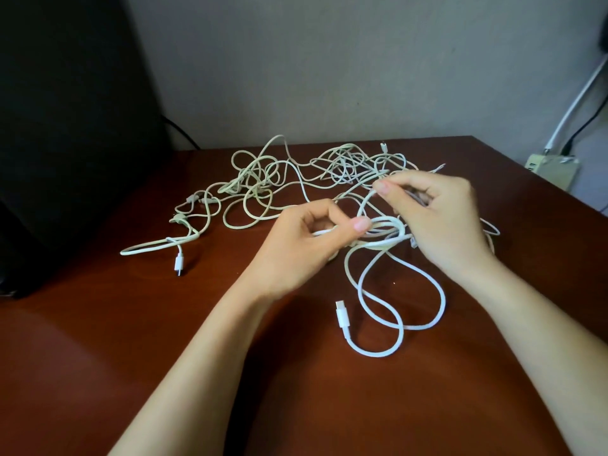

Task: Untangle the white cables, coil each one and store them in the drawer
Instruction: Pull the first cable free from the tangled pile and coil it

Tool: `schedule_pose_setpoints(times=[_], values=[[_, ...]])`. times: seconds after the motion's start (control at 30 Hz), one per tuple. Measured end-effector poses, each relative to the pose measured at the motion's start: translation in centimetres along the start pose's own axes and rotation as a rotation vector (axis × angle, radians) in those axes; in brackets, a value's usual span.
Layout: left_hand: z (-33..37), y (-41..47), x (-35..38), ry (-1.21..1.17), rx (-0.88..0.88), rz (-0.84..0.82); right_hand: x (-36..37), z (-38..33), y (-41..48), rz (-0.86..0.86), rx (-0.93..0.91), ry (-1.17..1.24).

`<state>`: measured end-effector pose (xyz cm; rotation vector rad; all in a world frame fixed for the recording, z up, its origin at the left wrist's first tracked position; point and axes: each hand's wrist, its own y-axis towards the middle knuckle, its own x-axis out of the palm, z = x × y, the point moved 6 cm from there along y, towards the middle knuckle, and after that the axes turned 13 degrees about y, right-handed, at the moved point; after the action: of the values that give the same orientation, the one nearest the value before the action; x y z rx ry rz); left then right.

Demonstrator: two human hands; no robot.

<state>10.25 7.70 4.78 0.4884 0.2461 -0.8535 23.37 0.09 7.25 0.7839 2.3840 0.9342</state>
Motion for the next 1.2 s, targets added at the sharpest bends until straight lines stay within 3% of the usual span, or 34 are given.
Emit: schedule_pose_setpoints(times=[0.2, 0.37, 0.5, 0.9, 1.2], values=[[0.5, 0.1, -0.1, -0.055, -0.06, 0.019, -0.2, -2.0, -0.3, 0.089, -0.248, -0.24], [0.3, 0.1, -0.4, -0.106, -0.093, 0.08, 0.2, -1.3, -0.2, 0.002, -0.17, -0.171], [-0.4, 0.4, -0.8, -0.276, -0.137, 0.141, 1.4, 0.1, -0.6, -0.108, -0.058, -0.18], [-2.3, 0.5, -2.3, -0.489, -0.274, 0.271, 3.5, -0.7, -1.9, -0.275, -0.181, -0.301], [-4.1, 0.0, -3.4, -0.464, -0.388, 0.432, 3.7, -3.4, -2.5, -0.214, -0.504, -0.374]])
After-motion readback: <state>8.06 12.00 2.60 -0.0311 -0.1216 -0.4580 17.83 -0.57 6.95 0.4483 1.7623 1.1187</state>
